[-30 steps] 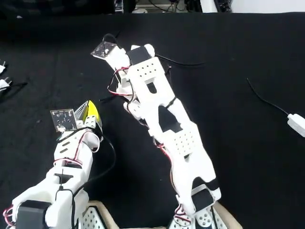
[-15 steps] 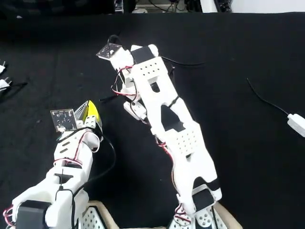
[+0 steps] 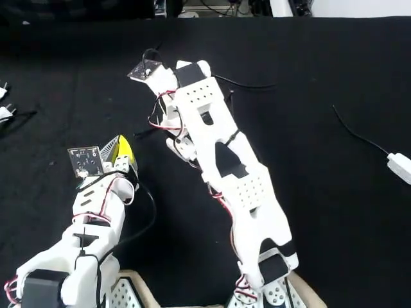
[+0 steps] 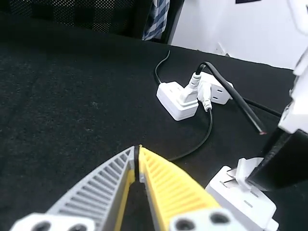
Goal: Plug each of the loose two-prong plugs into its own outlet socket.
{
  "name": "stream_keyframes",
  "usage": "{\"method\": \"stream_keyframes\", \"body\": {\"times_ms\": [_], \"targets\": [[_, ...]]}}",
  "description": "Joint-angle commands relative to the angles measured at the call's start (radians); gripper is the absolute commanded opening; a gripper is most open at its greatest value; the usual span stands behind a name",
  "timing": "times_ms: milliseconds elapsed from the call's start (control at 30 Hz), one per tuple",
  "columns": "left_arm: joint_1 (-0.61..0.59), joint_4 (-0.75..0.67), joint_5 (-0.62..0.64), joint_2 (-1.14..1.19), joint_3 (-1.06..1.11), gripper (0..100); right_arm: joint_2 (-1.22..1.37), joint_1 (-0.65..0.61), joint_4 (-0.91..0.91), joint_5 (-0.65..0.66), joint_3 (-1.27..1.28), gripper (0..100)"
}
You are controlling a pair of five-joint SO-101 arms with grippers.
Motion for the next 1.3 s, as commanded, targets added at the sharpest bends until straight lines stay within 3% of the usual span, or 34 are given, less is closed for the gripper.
{"method": "stream_keyframes", "body": {"times_ms": [0, 900, 1100, 1267], "targets": [[0.008, 0.005, -0.002, -0.002, 0.018, 3, -0.059, -0.014, 0.005, -0.011, -0.002, 1.2], [0.008, 0.005, -0.002, -0.002, 0.018, 3, 0.053, -0.054, 0.023, -0.011, -0.099, 1.2], [0.008, -0.002, 0.005, -0.003, 0.018, 3, -0.051, -0.014, 0.026, -0.026, -0.073, 1.2], [0.013, -0.005, 0.008, -0.012, 0.015, 3, -0.277, -0.046, 0.025, -0.048, 0.142, 1.2]]}}
